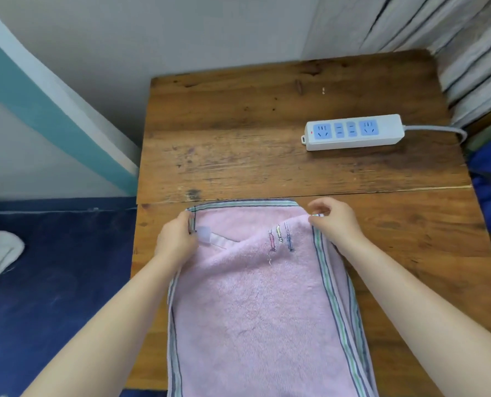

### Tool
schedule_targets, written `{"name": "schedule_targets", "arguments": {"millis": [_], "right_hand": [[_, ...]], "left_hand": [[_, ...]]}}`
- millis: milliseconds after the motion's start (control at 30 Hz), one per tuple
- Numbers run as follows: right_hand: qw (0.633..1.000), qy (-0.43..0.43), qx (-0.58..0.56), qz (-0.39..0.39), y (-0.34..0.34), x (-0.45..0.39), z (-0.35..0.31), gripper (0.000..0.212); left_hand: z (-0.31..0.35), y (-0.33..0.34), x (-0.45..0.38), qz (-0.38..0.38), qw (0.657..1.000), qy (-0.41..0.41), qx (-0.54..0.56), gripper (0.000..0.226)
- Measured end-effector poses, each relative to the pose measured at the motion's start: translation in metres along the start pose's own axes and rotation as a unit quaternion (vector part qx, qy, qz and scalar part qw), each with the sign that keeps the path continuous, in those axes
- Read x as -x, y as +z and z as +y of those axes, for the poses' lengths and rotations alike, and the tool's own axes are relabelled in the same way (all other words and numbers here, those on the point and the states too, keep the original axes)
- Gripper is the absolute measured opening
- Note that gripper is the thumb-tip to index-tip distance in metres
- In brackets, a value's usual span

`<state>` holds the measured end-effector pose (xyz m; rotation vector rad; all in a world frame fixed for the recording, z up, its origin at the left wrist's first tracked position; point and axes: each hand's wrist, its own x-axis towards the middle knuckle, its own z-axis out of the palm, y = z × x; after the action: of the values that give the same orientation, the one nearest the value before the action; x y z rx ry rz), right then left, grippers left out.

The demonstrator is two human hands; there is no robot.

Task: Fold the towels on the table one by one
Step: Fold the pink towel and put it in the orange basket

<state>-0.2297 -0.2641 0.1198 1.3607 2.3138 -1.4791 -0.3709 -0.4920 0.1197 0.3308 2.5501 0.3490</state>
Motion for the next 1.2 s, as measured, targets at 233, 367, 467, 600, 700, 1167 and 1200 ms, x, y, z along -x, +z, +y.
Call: {"name": "schedule_targets", "arguments": {"millis": [233,367,467,600,700,1167,1200], "right_hand": [[0.974,0.034,0.093,-0.205,-0.04,0.002,0.024,0.049],[0.954,0.04,0.167,-0.247,-0.039,0.0,0.026,0.02],[0.949,0.025,0.241,-0.204,-0.031,-0.003,0.025,0.018],[0.934,-0.033,0.339,-0.106,-0.014,-0.008,0.023,0.025],[0.929,-0.07,0.347,-0.107,-0.004,-0.017,0.009,0.023],[0.805,-0.172,0.405,-0.398,0.026,-0.022,-0.084,0.029],[0.797,-0.163,0.416,-0.405,0.023,-0.018,-0.083,0.029]], "left_hand": [[-0.009,-0.052,-0.004,-0.053,0.989,0.086,0.109,0.015],[0.001,-0.049,-0.03,0.01,0.99,0.125,-0.064,0.018],[0.012,-0.029,-0.046,-0.028,0.984,0.137,-0.109,0.019],[0.012,-0.005,-0.053,-0.083,0.981,0.153,-0.09,0.016],[0.006,-0.005,-0.048,-0.072,0.982,0.171,-0.045,0.013],[-0.084,-0.05,-0.021,-0.044,0.978,0.204,0.021,0.009],[-0.089,-0.051,-0.023,-0.038,0.98,0.193,0.024,0.008]]}}
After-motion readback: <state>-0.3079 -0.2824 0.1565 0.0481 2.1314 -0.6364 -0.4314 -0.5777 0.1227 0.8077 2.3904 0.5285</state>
